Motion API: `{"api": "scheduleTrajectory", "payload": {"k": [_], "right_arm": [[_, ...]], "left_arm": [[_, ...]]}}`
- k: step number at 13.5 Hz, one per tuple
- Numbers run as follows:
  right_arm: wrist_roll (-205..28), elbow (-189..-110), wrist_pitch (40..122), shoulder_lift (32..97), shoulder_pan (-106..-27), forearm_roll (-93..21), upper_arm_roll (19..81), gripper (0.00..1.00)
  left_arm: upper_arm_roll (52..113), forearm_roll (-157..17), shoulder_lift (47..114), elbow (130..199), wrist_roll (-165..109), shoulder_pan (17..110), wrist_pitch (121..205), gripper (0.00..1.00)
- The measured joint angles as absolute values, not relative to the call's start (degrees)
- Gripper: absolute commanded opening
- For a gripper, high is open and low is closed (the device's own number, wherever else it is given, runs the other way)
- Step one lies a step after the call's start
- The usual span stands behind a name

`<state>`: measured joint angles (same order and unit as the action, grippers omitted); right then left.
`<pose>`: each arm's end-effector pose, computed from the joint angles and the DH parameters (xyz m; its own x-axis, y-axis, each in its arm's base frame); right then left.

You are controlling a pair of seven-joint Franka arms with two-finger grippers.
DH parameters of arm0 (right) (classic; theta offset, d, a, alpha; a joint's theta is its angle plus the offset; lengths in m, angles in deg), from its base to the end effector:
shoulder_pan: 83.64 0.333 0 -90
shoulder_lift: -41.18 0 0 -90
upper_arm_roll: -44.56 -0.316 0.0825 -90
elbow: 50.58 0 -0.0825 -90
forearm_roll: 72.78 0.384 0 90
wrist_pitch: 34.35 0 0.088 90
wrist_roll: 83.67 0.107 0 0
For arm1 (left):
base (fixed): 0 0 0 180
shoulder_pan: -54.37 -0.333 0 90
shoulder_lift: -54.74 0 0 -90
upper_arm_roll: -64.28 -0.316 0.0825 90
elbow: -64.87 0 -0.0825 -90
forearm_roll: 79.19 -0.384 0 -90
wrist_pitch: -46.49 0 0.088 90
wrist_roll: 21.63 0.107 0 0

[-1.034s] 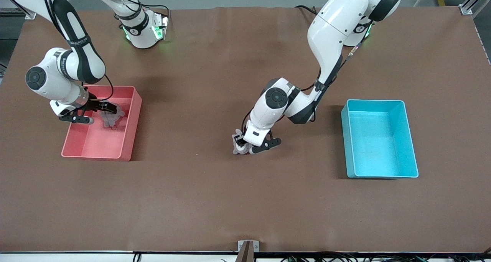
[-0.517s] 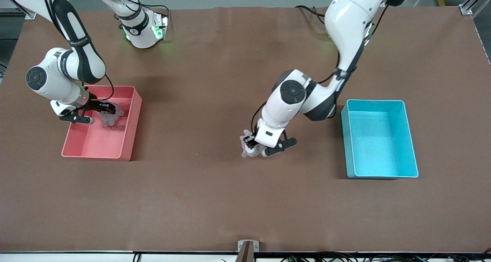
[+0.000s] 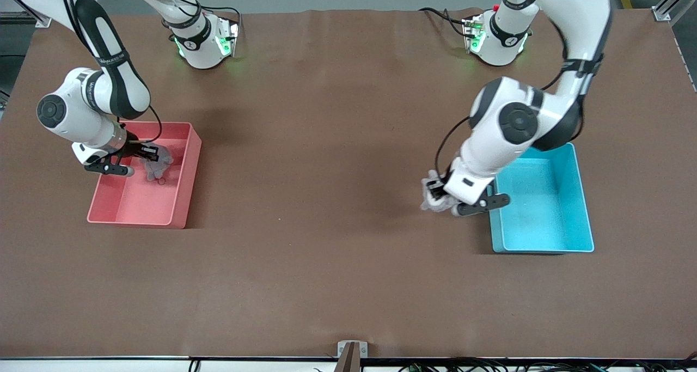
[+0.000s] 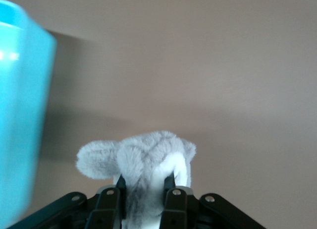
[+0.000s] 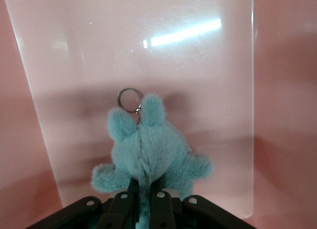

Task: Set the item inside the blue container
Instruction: 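Lower the toy into the blue box and open the left gripper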

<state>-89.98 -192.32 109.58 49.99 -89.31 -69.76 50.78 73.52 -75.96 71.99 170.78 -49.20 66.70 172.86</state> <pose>0.4554 -0.0976 0.2228 0.9839 -0.1389 -0.1125 -0.1422 -0.9896 -0.0219 0.5901 -0.2286 0.3699 0.9894 0.1452 0.0069 0.1436 -0.9834 0.1105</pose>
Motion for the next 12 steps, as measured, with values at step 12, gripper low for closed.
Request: {"api": "scheduleTrajectory", "payload": {"k": [12], "right_arm": [[-76.56, -159.38, 66.72, 47.58, -82.85, -69.42, 49.80, 0.00]], "left_arm": [[73.29, -85.26, 72.26, 178.22, -21.93, 48.19, 169.77, 0.30]]}}
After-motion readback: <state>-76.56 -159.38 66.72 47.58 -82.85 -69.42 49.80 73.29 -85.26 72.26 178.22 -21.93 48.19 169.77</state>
